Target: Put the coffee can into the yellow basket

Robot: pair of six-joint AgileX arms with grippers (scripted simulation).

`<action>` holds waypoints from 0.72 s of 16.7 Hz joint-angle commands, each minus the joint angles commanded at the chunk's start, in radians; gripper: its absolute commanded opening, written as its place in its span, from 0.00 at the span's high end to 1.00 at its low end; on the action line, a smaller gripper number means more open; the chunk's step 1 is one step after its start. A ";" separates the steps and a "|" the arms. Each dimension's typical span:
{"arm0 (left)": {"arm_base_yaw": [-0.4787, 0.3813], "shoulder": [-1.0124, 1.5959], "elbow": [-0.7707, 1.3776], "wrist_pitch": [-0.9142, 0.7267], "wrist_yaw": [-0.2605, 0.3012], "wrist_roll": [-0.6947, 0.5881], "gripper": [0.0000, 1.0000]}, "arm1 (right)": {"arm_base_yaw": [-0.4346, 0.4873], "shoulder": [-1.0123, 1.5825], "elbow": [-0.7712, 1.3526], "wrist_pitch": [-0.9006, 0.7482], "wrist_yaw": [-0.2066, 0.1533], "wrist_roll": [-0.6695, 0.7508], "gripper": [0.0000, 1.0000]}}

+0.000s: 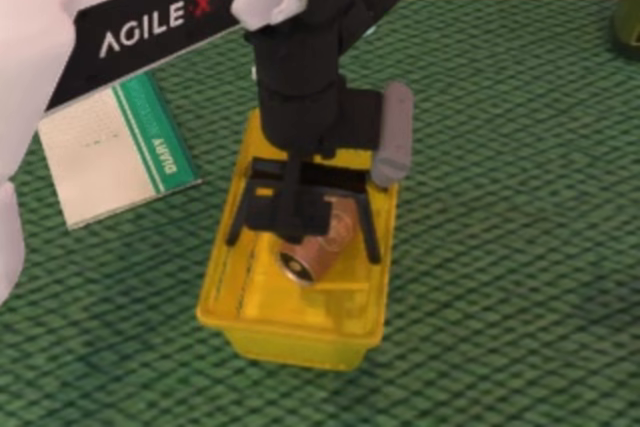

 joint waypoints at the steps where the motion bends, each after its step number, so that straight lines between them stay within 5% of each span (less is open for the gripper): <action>1: 0.000 0.000 0.000 0.000 0.000 0.000 0.23 | 0.000 0.000 0.000 0.000 0.000 0.000 0.00; 11: 0.000 0.000 0.000 0.000 0.000 0.000 0.98 | 0.000 0.000 0.000 0.000 0.000 0.000 0.00; 12: 0.000 0.000 0.000 0.000 0.000 0.000 1.00 | 0.000 0.000 0.000 0.000 0.000 0.000 0.00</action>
